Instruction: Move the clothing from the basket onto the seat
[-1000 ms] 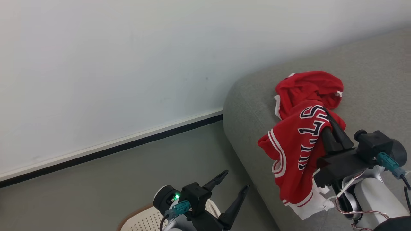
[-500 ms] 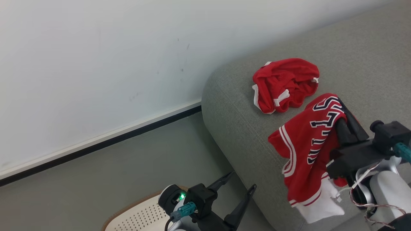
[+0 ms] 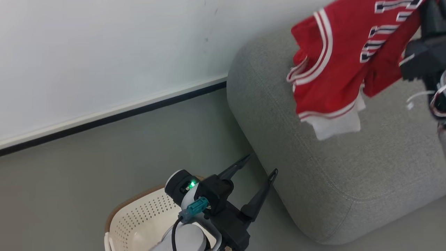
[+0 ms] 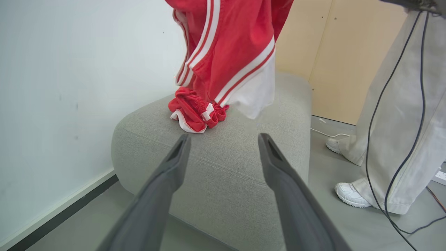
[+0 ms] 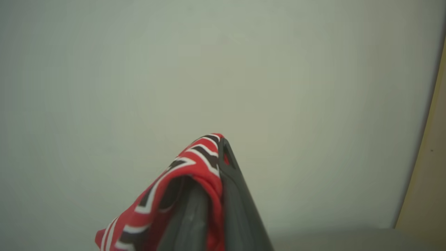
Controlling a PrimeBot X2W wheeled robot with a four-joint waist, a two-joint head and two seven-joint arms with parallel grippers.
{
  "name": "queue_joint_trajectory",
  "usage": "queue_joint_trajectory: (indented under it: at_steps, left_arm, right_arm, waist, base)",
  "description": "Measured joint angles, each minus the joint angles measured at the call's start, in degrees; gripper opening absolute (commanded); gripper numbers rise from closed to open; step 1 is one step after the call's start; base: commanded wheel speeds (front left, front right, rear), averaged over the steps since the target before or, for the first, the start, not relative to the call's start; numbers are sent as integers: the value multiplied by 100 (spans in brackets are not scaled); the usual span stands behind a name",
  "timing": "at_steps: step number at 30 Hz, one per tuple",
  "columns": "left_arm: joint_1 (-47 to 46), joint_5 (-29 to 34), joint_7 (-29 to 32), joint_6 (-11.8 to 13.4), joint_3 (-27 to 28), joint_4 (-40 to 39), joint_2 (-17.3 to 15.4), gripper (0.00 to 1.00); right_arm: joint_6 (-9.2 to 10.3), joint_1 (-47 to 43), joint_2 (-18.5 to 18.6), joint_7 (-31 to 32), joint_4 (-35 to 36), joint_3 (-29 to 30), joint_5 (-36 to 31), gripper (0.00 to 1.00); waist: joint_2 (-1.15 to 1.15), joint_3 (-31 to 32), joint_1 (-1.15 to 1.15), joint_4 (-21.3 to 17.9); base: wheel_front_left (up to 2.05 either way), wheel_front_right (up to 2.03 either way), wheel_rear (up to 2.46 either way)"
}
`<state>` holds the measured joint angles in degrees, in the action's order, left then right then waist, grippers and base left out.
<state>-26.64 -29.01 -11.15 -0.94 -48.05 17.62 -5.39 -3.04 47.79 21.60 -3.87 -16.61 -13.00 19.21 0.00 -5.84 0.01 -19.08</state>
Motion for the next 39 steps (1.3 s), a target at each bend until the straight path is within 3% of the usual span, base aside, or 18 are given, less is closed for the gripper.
queue_joint_trajectory:
  at_steps: [5, 15, 24, 32, 39]
  left_arm:
    - [-233, 69, 98, 52, 96, -216, -108, 100]
    - [-651, 198, 299, 145, 286, -643, -400, 100]
    - [-861, 363, 413, 189, 398, -927, -627, 100]
    - [-875, 442, 559, 278, 466, -1165, -849, 100]
    - [-940, 492, 736, 307, 456, -1334, -896, 100]
  right_arm:
    - [-26, 1074, 114, 162, -490, 243, 54, 0]
    - [23, 2572, 684, 288, -1234, 642, 42, 0]
    - [132, 3066, 953, 321, -2120, 694, -131, 0]
    - [336, 3383, 947, 179, -2550, 686, -230, 0]
    - [381, 3142, 880, 142, -3174, 571, -312, 0]
  waist:
    - [0, -379, 0, 153]
    - [0, -1187, 1, 493]
    - [1, -1810, 0, 756]
    - [1, -2183, 0, 813]
    - [0, -2423, -1, 722]
  base:
    - [0, 0, 0]
    - [0, 0, 0]
    - [0, 0, 0]
    - [0, 0, 0]
    - [0, 0, 0]
